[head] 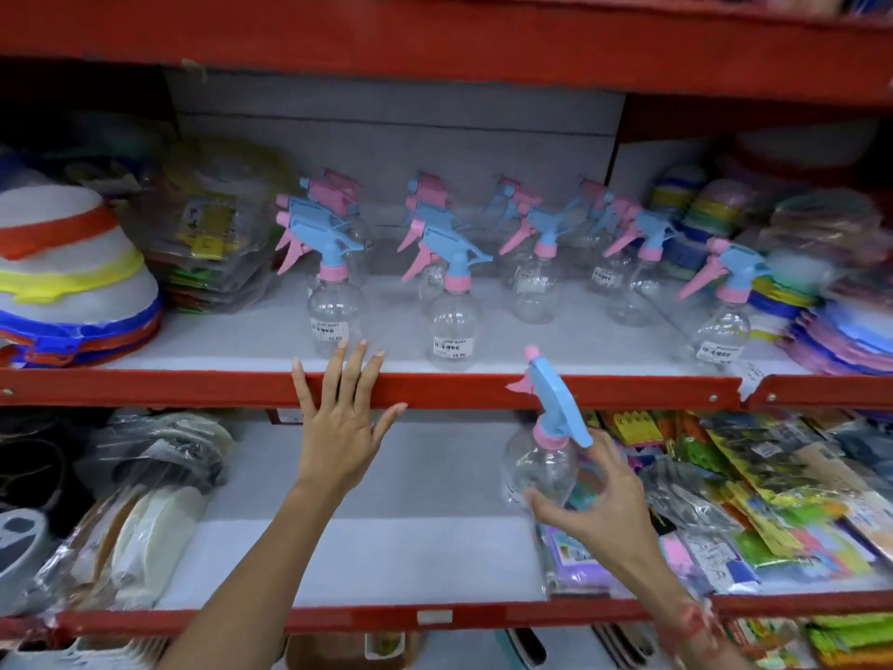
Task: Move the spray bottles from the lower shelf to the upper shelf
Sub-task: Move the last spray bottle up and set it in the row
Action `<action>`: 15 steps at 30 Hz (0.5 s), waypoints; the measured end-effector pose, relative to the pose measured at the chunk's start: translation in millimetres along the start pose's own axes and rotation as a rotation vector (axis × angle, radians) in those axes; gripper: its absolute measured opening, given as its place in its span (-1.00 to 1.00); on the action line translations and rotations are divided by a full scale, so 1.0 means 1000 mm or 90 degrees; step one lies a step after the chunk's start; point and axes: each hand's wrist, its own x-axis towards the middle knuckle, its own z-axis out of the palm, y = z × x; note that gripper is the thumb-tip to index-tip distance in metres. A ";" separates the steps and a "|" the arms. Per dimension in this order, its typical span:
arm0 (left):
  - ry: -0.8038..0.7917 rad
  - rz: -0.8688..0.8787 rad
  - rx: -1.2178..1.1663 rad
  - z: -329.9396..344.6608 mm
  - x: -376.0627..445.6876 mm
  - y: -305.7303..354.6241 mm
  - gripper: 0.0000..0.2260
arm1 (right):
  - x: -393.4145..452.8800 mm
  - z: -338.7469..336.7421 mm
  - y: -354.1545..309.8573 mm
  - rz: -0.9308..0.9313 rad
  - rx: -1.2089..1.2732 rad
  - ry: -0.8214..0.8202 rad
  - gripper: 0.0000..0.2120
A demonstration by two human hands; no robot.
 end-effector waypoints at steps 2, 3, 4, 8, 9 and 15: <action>-0.002 -0.004 -0.008 -0.002 -0.001 0.001 -0.40 | 0.020 -0.014 -0.011 -0.033 0.004 0.028 -0.41; -0.002 -0.004 -0.012 -0.003 -0.001 0.001 -0.40 | 0.031 -0.019 -0.016 -0.044 0.008 0.040 -0.42; -0.003 -0.005 -0.014 -0.003 -0.001 0.001 -0.41 | 0.042 -0.023 -0.020 -0.055 0.016 0.054 -0.43; 0.003 -0.003 -0.026 -0.004 -0.002 0.001 -0.41 | 0.084 -0.035 -0.027 -0.072 0.047 0.122 -0.42; 0.005 -0.003 -0.027 -0.004 -0.002 0.001 -0.41 | 0.094 -0.036 -0.027 -0.063 0.045 0.135 -0.42; -0.001 -0.006 -0.031 -0.004 0.000 0.000 -0.41 | 0.144 -0.038 -0.012 0.017 -0.015 0.161 -0.39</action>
